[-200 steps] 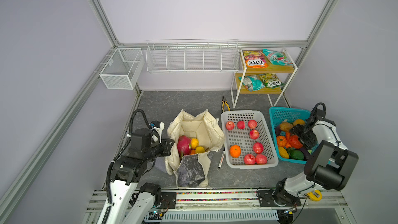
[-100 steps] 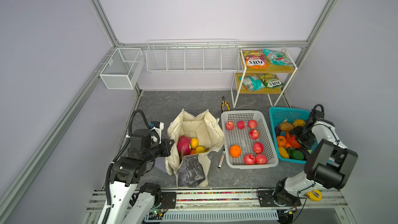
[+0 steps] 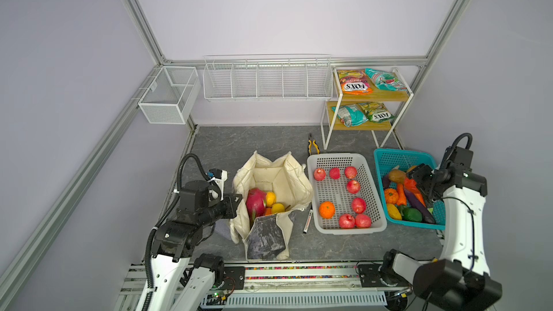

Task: Place the food into the grocery bag and tie it
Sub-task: 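Carry the red tomato with the right gripper into the bag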

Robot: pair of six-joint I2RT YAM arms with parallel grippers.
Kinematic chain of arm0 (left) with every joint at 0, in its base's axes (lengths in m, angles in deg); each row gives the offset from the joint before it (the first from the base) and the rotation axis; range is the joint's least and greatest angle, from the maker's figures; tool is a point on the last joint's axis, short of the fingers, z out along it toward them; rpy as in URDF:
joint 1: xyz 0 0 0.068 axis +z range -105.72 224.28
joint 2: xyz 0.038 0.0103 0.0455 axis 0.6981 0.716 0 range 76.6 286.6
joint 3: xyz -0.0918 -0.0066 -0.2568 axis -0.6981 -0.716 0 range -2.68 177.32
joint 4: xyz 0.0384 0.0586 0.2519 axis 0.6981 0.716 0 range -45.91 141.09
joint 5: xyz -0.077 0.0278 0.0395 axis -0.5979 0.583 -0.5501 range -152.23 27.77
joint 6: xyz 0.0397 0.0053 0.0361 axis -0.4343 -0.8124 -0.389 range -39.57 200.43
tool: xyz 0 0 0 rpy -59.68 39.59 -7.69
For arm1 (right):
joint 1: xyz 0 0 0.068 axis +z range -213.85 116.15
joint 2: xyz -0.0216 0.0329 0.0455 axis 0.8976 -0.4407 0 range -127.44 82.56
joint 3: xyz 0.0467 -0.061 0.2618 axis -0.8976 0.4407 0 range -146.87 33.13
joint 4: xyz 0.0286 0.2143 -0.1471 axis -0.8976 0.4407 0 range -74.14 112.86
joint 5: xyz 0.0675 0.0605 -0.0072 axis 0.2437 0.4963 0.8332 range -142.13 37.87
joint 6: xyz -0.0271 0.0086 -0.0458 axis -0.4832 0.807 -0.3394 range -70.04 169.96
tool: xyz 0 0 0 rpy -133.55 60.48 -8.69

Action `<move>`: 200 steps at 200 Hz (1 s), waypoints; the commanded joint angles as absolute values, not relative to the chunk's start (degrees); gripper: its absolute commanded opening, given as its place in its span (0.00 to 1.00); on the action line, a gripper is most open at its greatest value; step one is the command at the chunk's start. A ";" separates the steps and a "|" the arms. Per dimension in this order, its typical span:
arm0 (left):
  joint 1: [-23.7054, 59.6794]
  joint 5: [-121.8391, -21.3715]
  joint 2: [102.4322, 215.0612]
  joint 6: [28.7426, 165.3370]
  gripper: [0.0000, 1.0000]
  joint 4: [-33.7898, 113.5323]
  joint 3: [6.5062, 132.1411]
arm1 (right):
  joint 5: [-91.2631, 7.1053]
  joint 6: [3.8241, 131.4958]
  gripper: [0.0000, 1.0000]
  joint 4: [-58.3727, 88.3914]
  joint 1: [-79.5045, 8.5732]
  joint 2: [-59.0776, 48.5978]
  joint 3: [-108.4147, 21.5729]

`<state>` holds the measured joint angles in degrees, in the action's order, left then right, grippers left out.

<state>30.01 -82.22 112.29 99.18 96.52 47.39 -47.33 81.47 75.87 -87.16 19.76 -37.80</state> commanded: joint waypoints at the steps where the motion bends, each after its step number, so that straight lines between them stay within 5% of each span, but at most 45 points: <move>1: 29.69 -83.63 111.32 98.27 0.00 96.67 46.54 | -41.89 83.83 0.58 83.49 -80.50 25.21 -43.22; 42: 29.69 -83.79 110.06 98.28 0.00 96.30 46.37 | -40.45 93.57 0.56 81.54 -59.85 30.70 -49.58; 82: 29.70 -83.27 109.30 98.45 0.00 95.98 46.20 | -51.89 97.31 0.56 82.14 -37.35 27.45 -53.44; 139: 29.69 -82.99 109.30 98.58 0.00 96.20 46.28 | -63.64 97.71 0.56 80.53 -11.62 9.29 -63.63; 200: 29.69 -83.21 109.12 98.54 0.00 96.30 46.30 | -62.69 94.05 0.56 77.86 -0.95 -14.15 -79.35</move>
<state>29.99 -82.20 109.75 99.18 96.17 46.60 -61.85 95.78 79.04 -3.14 -8.53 -74.55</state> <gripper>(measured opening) 0.048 0.726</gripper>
